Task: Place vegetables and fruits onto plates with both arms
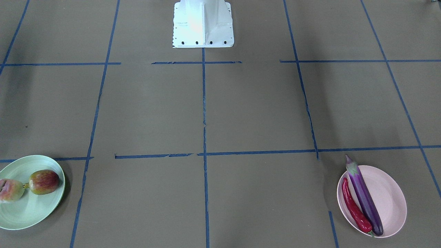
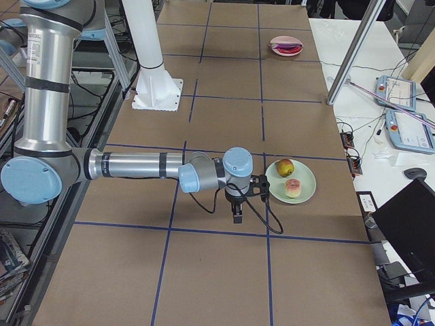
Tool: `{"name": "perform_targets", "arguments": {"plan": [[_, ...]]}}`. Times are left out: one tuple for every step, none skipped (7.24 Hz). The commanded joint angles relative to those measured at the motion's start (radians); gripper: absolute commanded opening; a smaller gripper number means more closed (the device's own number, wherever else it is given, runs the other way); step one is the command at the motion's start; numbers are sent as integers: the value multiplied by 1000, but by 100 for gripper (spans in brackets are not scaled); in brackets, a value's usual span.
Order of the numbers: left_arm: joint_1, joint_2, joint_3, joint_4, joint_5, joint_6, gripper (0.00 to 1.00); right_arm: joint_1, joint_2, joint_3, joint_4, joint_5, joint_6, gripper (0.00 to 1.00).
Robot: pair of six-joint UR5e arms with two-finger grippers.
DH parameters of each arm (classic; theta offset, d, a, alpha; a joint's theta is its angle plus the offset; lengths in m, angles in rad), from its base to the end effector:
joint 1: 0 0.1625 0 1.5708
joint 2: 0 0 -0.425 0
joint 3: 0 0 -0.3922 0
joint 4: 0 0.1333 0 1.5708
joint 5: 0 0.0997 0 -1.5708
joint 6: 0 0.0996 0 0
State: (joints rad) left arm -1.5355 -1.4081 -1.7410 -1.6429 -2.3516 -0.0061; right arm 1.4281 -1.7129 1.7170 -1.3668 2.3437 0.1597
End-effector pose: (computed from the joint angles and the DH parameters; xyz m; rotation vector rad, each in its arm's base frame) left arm -0.0480 -0.4303 0.6415 0.0594 0.7819 0.0588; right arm -0.0001 -0.4488 0.6308 0.0794 -0.7909 -0.0643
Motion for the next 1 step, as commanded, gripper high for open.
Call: {"name": "perform_targets", "arguments": {"plan": [[0, 0, 0, 0, 0, 0, 100, 0, -1, 0, 2, 0, 4, 100]]}}
